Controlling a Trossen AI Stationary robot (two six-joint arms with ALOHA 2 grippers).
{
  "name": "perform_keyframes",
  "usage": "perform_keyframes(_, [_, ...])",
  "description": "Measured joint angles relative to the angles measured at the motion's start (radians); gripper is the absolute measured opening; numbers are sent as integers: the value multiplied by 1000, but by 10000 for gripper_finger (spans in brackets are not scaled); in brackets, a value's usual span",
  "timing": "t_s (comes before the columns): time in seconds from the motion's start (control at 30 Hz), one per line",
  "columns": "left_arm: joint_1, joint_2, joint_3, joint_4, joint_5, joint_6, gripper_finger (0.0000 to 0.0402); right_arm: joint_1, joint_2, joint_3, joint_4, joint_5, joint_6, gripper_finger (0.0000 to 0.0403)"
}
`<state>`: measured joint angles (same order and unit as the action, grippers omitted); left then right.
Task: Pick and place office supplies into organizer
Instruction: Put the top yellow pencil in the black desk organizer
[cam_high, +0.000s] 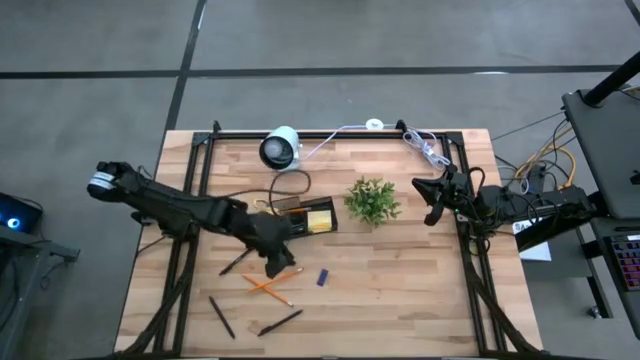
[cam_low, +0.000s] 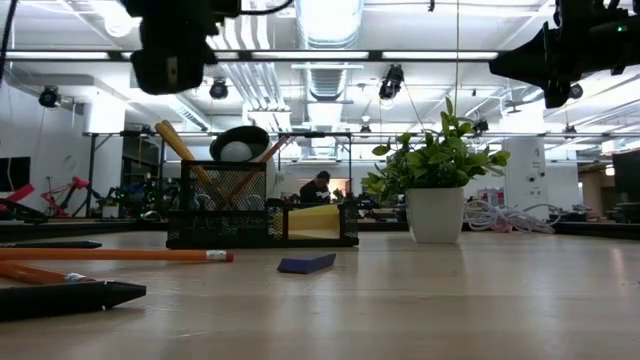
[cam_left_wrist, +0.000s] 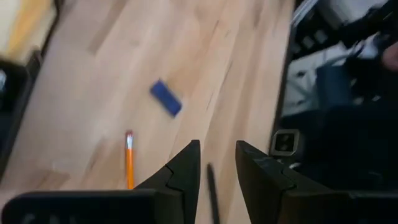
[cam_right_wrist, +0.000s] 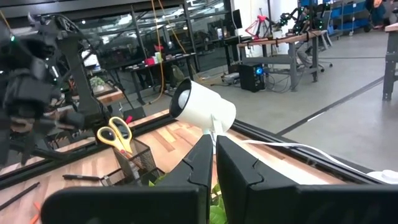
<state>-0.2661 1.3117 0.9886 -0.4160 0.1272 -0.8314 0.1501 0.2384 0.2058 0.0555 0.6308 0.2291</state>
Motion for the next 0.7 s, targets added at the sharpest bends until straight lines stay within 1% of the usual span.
perform_keyframes(0.17, [-40,91,0,-15,33,-29,86,0,0,0,0,0,0,13])
perform_keyframes(0.27, [-47,156,0,-30,96,-120,86,0,0,0,0,0,-1,13])
perform_keyframes(0.37, [-47,220,-1,-55,195,-242,86,0,0,0,0,0,-4,13])
perform_keyframes(0.43, [-49,255,-2,-59,233,-282,86,0,0,0,0,0,-5,13])
perform_keyframes(0.57, [-58,299,0,-66,240,-295,86,0,0,0,-1,0,-5,13])
perform_keyframes(0.7, [-58,304,0,-97,240,-342,86,0,1,0,-4,0,-5,13])
